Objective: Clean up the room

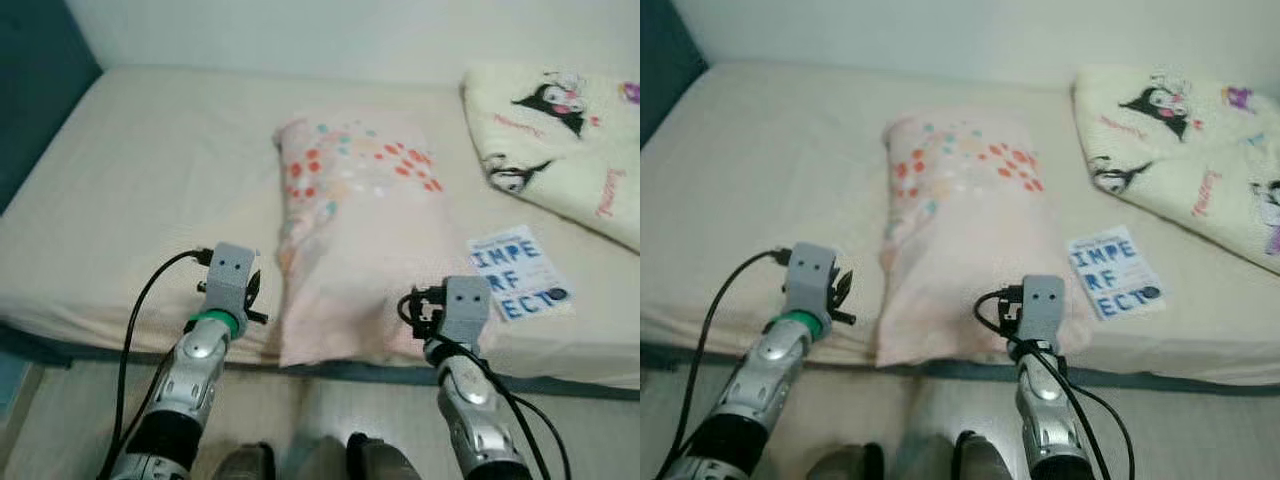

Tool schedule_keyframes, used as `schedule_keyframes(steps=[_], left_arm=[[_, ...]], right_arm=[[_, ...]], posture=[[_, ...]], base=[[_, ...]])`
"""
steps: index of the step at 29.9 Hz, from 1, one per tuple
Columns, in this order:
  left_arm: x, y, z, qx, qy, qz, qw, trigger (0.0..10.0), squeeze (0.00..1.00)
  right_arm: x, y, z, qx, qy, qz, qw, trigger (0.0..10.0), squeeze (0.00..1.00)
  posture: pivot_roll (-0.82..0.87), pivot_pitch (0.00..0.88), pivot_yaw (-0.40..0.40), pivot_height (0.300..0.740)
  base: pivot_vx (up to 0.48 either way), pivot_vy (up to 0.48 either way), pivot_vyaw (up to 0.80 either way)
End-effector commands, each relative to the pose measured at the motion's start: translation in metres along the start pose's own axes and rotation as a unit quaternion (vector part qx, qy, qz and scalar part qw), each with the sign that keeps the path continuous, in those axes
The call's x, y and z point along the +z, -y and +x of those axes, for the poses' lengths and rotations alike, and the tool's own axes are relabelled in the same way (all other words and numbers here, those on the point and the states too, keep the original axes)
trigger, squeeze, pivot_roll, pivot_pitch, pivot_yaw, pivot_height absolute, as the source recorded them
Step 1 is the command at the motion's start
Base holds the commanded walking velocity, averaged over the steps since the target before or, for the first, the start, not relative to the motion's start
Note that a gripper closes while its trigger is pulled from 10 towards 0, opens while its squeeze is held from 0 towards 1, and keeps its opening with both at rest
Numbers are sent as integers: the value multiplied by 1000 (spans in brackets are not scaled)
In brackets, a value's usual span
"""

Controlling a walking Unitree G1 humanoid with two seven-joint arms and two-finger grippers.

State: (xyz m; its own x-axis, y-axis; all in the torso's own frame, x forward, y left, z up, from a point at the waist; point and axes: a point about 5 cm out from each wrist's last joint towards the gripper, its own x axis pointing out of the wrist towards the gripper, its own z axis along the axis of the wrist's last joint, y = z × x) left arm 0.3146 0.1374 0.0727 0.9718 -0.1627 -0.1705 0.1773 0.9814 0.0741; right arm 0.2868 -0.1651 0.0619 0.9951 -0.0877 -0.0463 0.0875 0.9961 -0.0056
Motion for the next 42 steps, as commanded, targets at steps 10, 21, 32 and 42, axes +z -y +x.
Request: schedule_keyframes(steps=[10,21,32,42], left_arm=[[2,3,-4,15,28,-52,998,10000,0],[-2,8,-6,10,26,-73,997,10000,0],[3,3,-3,15,33,-68,997,10000,0],[5,-5,-2,27,30,-55,998,10000,0]], right_arm=[[18,9,5,-10,49,-13,999,10000,0],[29,12,14,5,60,-36,998,10000,0],[32,15,19,3,60,-37,997,10000,0],[26,16,20,5,38,-15,999,10000,0]], posture=[[22,96,35,740],[15,78,12,740],[17,79,10,720],[23,104,18,685]], base=[[0,0,0],[0,0,0],[0,0,0],[0,0,0]])
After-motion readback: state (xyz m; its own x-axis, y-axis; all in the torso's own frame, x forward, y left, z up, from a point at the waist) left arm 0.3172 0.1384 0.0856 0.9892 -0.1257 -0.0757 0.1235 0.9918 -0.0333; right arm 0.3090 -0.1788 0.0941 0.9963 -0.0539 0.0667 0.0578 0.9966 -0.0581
